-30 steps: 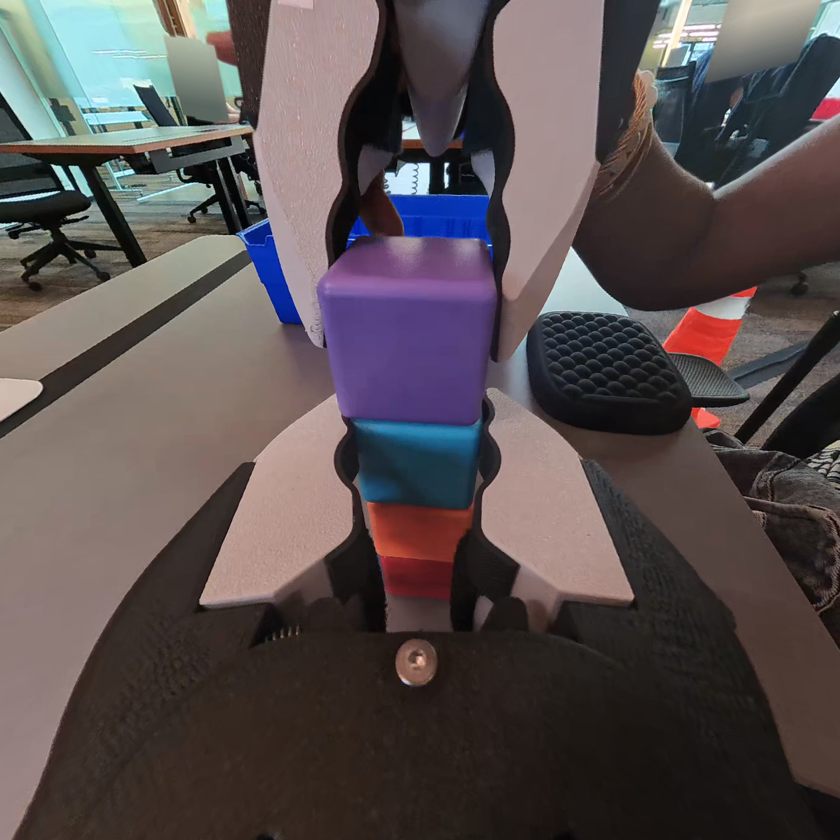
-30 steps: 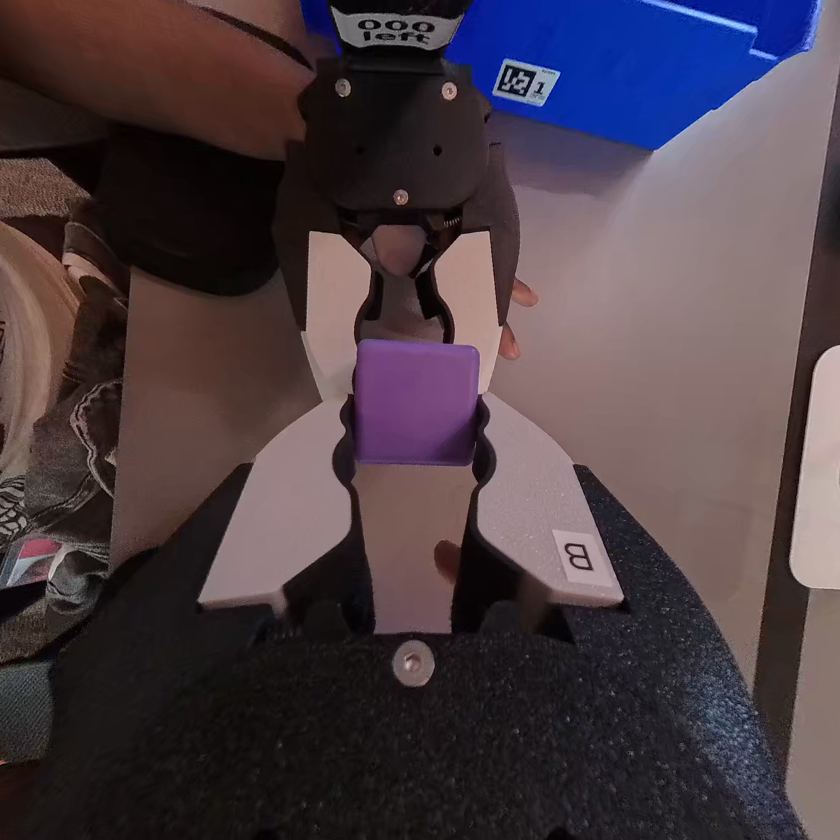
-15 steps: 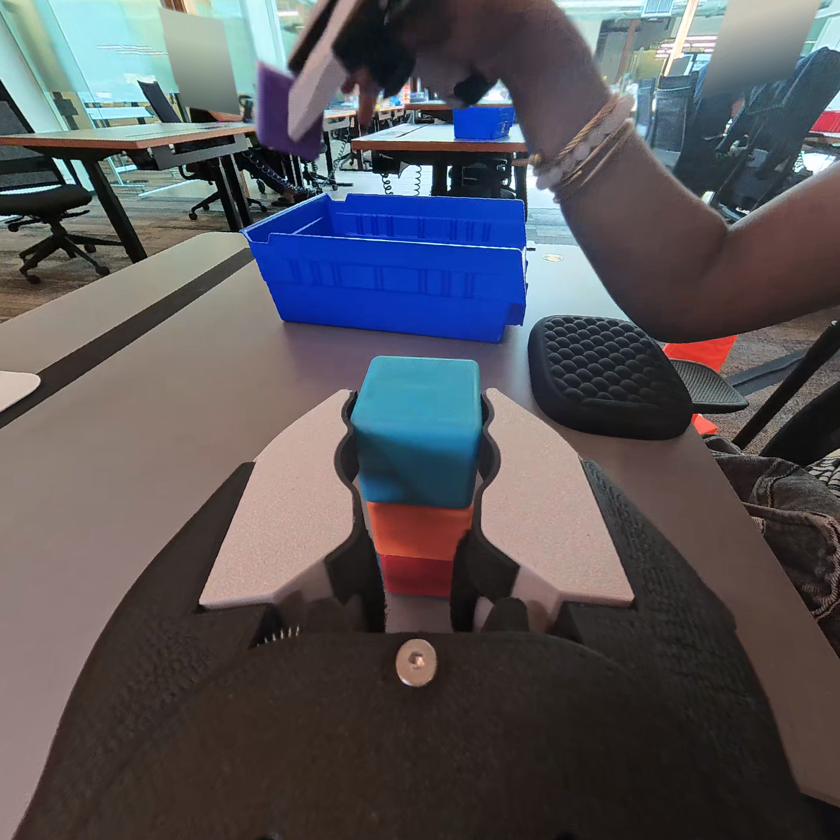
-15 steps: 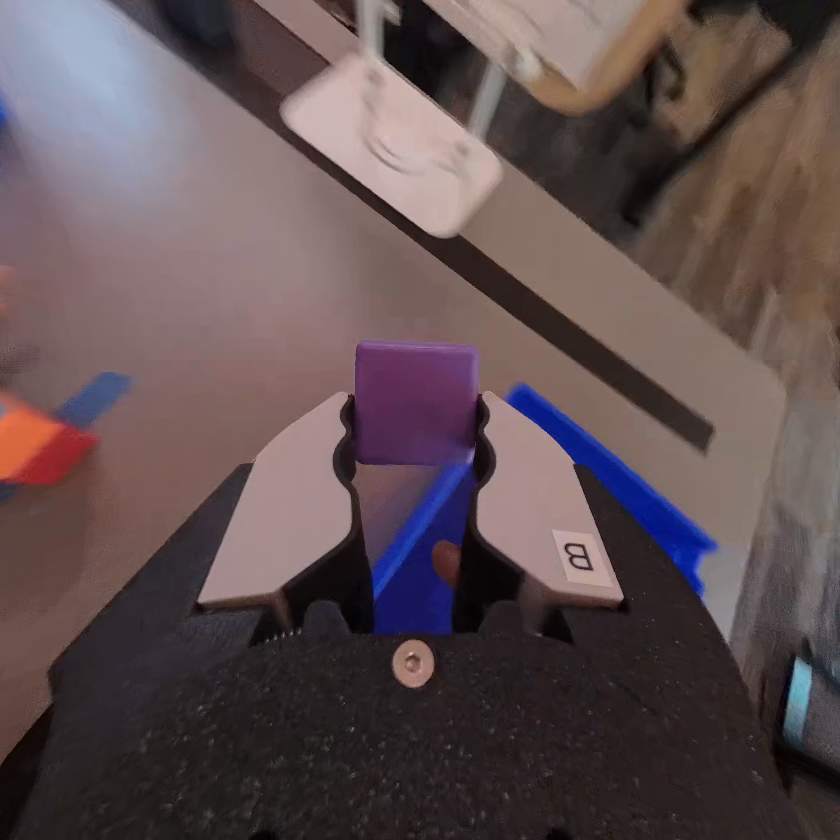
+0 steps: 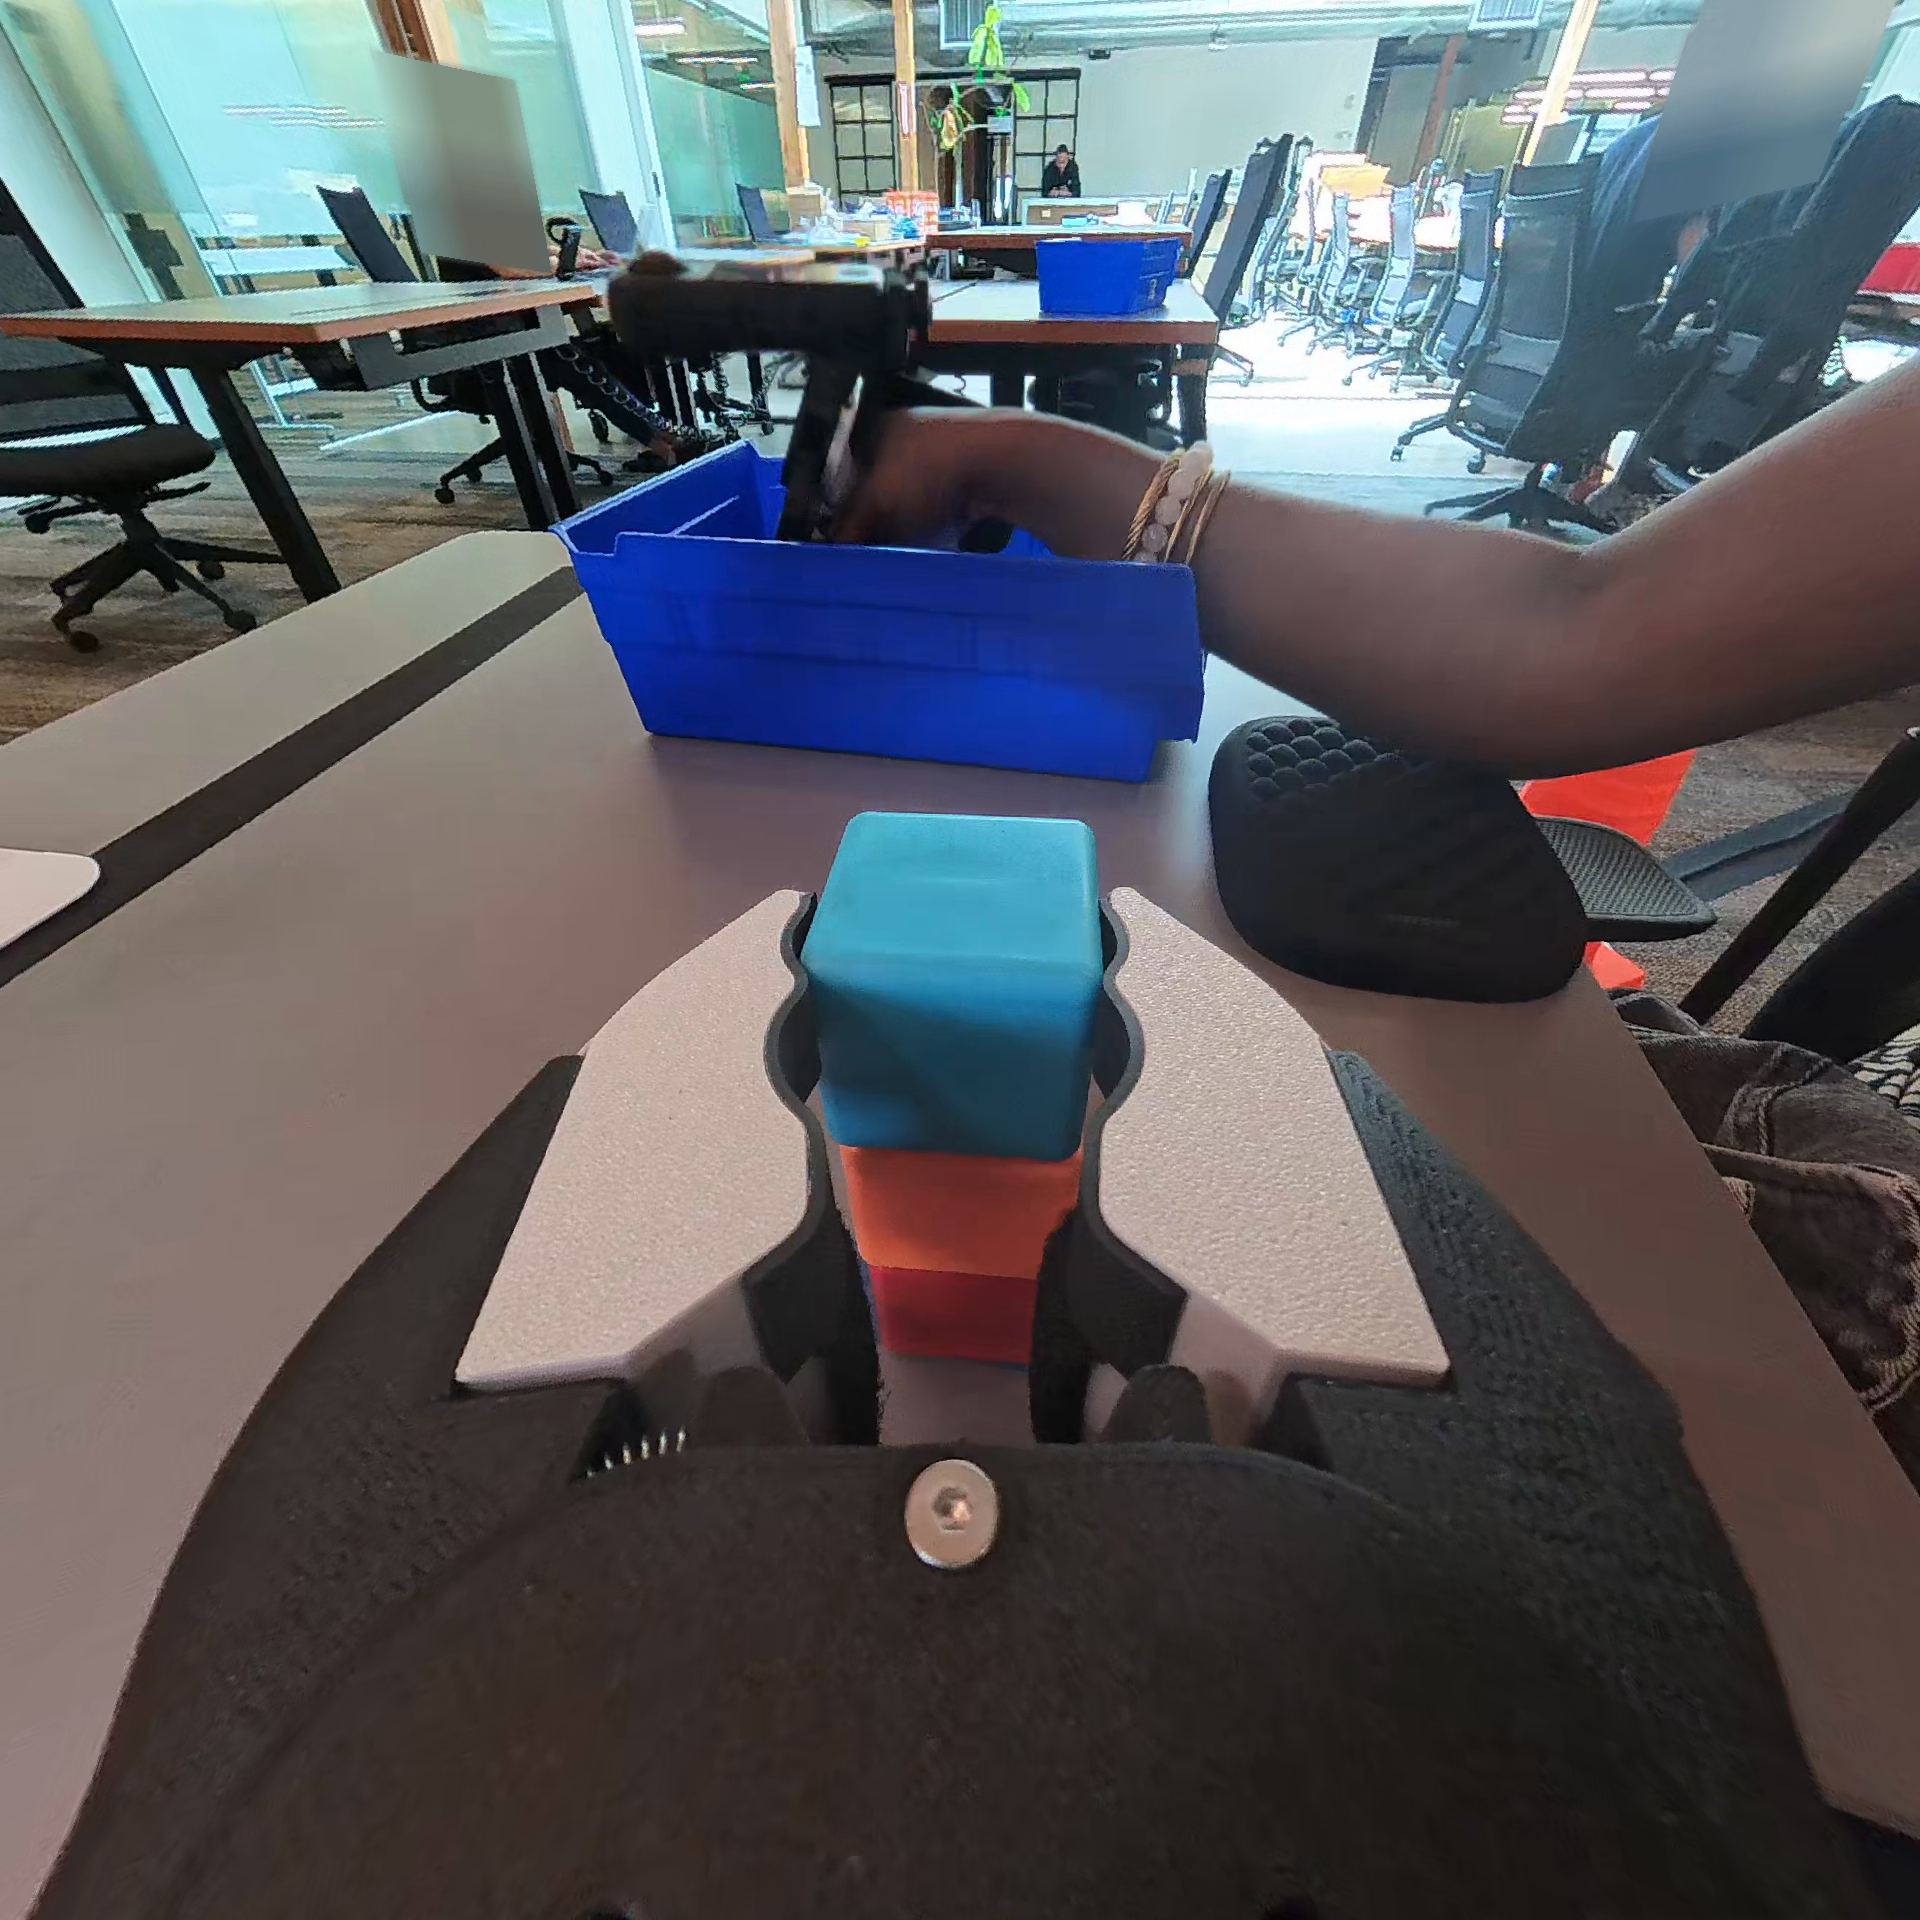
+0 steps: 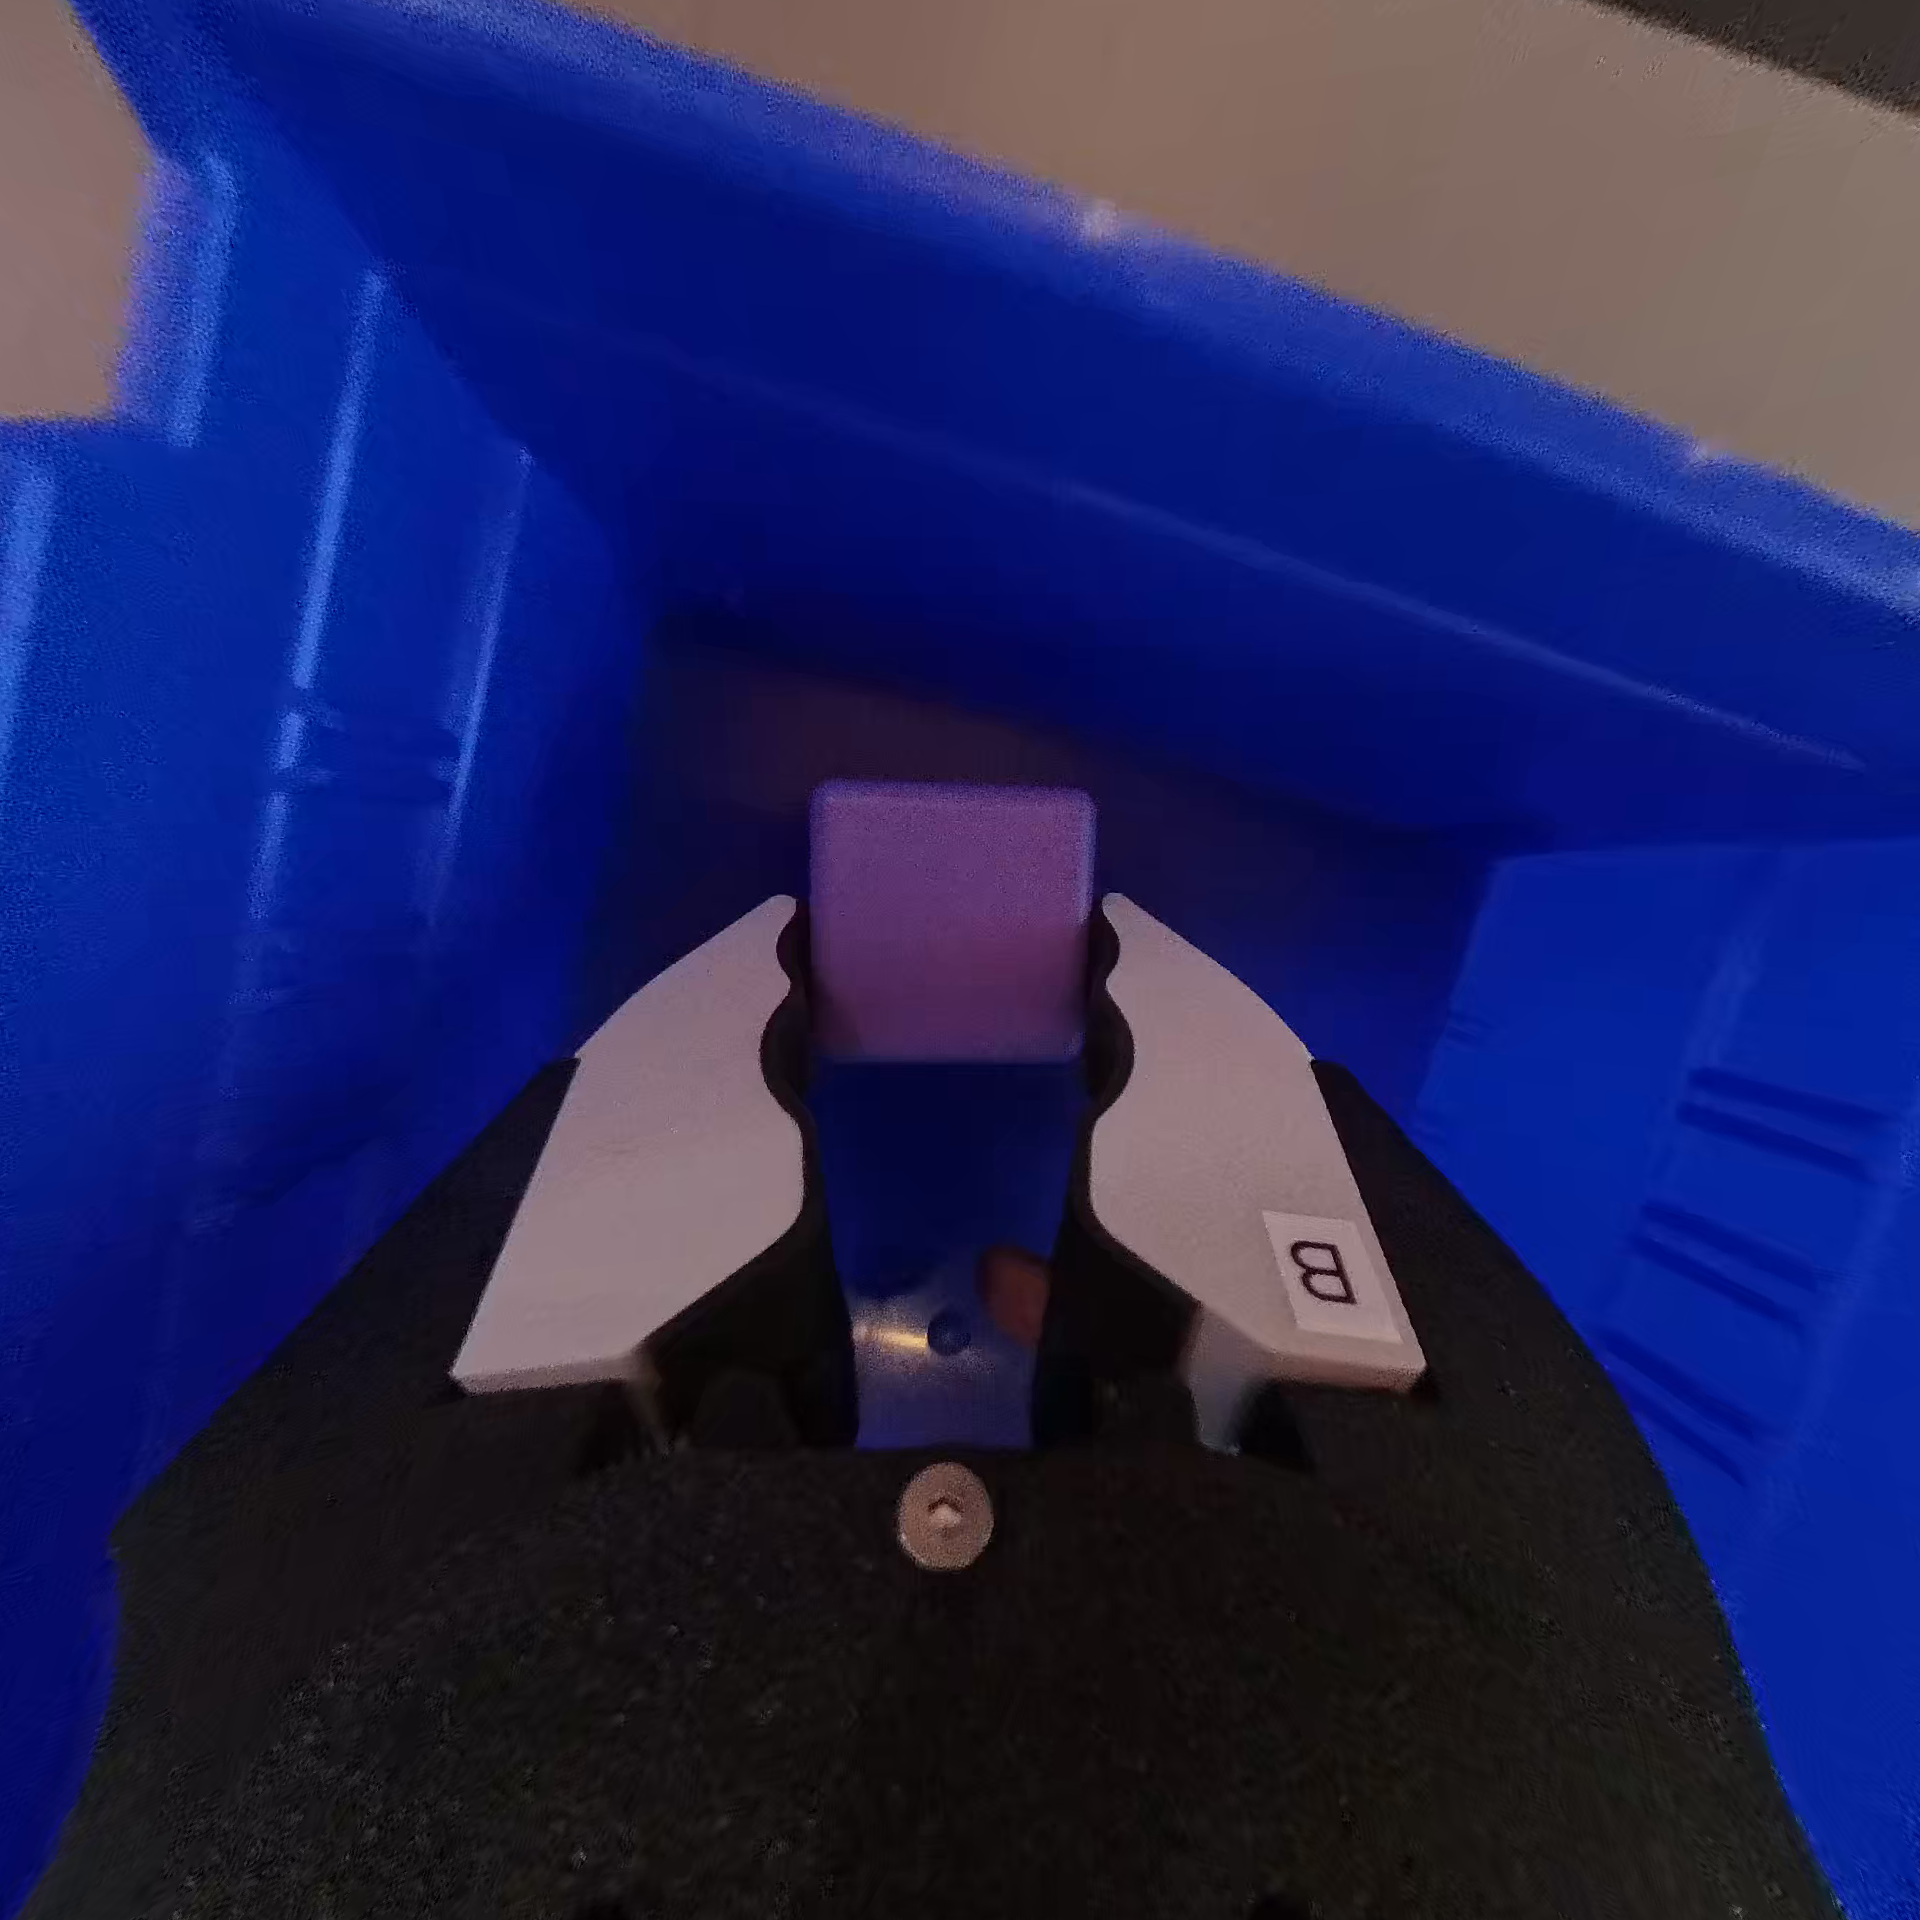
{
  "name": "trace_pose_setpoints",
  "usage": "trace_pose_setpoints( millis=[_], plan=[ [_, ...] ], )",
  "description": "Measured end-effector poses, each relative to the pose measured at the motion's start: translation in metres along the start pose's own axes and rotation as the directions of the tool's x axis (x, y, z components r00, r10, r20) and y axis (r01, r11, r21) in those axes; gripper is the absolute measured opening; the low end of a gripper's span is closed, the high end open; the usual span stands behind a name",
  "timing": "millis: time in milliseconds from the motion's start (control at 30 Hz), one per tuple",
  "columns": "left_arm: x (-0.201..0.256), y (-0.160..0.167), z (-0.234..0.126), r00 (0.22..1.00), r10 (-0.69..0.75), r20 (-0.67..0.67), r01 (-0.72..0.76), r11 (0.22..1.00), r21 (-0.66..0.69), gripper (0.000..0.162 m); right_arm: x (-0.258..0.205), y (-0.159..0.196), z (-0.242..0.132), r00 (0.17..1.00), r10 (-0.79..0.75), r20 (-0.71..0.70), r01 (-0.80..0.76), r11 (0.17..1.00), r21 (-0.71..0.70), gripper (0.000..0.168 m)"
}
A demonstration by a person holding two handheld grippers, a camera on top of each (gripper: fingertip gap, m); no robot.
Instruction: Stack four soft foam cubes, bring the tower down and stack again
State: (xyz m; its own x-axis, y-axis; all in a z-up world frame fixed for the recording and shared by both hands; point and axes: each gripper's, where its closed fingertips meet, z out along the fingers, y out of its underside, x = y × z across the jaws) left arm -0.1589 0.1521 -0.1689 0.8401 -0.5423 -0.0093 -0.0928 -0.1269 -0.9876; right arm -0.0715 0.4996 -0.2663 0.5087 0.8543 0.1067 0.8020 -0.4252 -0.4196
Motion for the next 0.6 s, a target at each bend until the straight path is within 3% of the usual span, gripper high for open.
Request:
trace_pose_setpoints(
  millis=[267,400,433,533,600],
  plan=[
    [0.0,0.0,0.0,1.0,0.0,0.004,0.0,1.0,0.004,0.05,0.005,-0.003,0.0,0.998,-0.045,-0.037,0.047,0.997,0.053,0.05],
    [-0.001,0.002,0.001,1.0,0.021,0.009,-0.021,1.0,0.001,0.051,0.014,-0.019,-0.029,0.997,-0.017,-0.069,0.03,0.982,0.188,0.07],
    [-0.001,0.007,0.001,0.999,0.049,0.01,-0.049,0.999,-0.021,0.054,0.015,-0.027,-0.042,0.998,-0.009,-0.066,0.025,0.969,0.248,0.075],
    [-0.002,0.013,0.004,0.996,0.086,0.023,-0.084,0.995,-0.057,0.094,0.008,-0.055,-0.094,0.995,-0.058,-0.085,0.091,0.88,0.466,0.078],
    [-0.003,0.012,0.002,0.998,0.06,0.02,-0.059,0.997,-0.046,0.097,-0.01,-0.072,-0.134,0.99,-0.12,-0.073,0.14,0.782,0.607,0.077]
  ],
)
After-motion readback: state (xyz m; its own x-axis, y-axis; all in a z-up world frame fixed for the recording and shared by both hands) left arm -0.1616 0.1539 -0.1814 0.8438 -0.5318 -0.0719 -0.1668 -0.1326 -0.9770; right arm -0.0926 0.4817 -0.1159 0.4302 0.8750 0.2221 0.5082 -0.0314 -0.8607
